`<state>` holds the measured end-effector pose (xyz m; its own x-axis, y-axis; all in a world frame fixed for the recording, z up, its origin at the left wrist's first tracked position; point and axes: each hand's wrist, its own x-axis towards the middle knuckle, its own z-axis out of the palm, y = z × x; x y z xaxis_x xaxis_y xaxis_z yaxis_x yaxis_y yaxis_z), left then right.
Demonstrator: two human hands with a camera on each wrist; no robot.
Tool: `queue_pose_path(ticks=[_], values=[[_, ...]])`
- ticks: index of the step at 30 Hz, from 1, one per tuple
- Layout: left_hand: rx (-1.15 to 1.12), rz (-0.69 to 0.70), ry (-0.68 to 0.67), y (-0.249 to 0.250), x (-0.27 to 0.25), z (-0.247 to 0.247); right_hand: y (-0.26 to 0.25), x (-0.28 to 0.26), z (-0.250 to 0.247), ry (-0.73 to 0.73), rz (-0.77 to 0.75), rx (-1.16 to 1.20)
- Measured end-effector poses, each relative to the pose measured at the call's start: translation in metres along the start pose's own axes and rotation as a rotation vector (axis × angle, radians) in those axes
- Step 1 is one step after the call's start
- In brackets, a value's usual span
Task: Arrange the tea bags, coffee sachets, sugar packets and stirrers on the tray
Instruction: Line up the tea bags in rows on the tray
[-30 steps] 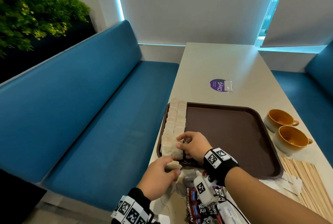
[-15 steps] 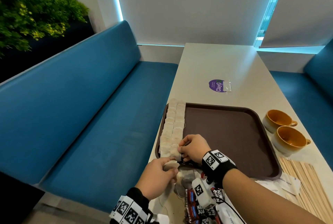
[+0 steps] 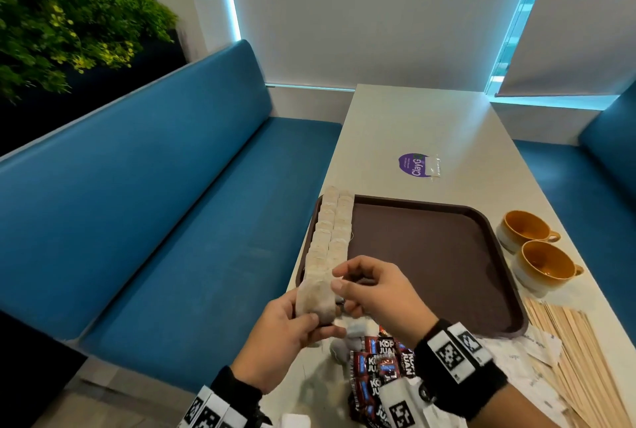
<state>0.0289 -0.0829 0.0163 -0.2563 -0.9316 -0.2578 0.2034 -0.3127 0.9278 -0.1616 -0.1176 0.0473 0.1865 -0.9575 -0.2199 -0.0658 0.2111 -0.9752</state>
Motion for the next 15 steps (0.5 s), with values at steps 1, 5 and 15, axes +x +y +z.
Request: queue_pose_path(ticks=[1,5,15], values=[[-0.018,-0.002,-0.008,0.000,-0.003,0.002,0.002,-0.005,0.002,-0.010,0.005,-0.006],[-0.089,0.020,-0.011,-0.001,-0.009,0.010,0.011,-0.017,0.005,-0.035,0.063,-0.015],[-0.113,-0.003,0.224,0.010,0.001,0.004,0.013,-0.006,-0.011,0.131,0.058,0.032]])
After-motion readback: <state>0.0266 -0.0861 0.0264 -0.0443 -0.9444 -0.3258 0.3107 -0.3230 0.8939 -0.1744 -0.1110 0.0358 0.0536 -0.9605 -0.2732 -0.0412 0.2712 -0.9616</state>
